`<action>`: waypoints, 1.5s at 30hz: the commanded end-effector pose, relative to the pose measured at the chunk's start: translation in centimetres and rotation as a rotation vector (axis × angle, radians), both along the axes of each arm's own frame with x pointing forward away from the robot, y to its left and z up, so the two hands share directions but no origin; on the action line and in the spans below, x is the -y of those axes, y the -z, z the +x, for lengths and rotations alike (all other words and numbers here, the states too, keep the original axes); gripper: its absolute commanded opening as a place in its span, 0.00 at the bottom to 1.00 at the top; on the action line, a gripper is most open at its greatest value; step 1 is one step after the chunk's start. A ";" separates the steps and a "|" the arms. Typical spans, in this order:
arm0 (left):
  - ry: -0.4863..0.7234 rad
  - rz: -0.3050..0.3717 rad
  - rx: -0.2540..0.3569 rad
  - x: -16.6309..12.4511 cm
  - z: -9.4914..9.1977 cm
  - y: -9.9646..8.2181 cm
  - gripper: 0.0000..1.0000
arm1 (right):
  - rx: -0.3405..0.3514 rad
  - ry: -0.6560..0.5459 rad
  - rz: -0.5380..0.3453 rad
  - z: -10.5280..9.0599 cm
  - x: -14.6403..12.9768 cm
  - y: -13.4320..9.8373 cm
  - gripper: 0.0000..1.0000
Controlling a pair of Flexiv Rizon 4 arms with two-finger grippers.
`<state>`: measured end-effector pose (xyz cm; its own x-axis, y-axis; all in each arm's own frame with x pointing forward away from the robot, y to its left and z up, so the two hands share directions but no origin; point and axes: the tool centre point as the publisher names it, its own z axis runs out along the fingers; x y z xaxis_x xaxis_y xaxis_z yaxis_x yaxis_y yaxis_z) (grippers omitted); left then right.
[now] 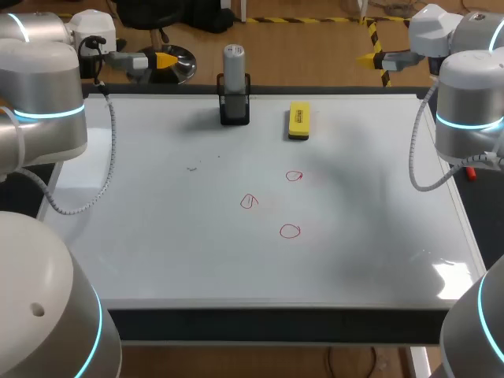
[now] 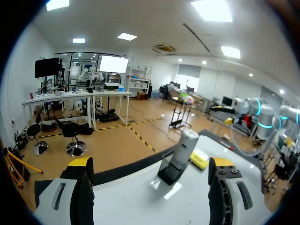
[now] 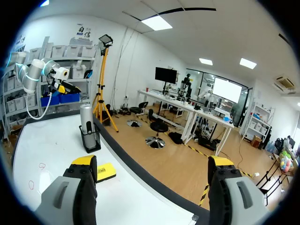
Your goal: Pick up the inspection probe, press it on each red-marked spot on the whiteboard one by one, put down the probe, pick up the eraser, and wipe off all the red marks.
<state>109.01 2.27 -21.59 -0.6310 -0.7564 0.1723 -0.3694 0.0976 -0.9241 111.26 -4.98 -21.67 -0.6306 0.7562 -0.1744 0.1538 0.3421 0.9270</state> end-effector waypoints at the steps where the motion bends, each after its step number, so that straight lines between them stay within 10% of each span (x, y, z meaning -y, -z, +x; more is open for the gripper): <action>1: 0.001 -0.002 0.001 0.0 0.0 0.1 1.00 | -0.001 0.000 -0.001 0.0 0.0 0.0 1.00; 45: 0.125 -0.033 0.045 0.6 0.7 0.0 1.00 | -0.001 0.000 -0.001 0.0 0.0 0.0 1.00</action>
